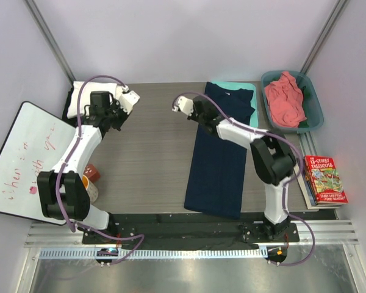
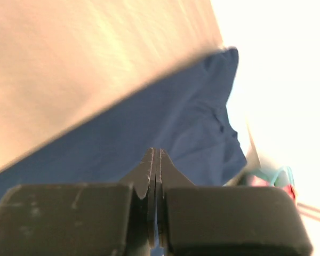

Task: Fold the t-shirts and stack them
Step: Rotate the tshirt 90 degrees

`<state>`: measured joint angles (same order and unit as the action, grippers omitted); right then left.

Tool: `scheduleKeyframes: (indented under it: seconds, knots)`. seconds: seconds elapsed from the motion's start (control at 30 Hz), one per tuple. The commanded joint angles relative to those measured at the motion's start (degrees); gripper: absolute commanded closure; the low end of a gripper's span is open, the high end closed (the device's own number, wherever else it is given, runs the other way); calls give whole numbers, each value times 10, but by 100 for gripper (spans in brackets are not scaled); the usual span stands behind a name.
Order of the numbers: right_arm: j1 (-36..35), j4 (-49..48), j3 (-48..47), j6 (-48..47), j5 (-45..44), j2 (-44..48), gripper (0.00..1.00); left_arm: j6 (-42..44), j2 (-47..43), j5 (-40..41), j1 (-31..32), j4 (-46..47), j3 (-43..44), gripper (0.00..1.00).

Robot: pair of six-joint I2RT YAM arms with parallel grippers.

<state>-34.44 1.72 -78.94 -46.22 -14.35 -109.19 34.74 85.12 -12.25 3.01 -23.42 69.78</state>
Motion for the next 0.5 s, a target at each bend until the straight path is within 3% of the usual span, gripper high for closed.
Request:
scheduleKeyframes:
  seconds: [0.0,0.23,0.47]
  knots:
    - [45,-62,-116,-45,-78,-112,99,14,0,-67,2,-21,2,100]
    - [79,-47,-274,-79,-110,-271,99,18,2,-56,2,-22,-4,100]
    - [88,12,-411,-83,-63,-385,99,43,-5,-42,2,-23,-19,100]
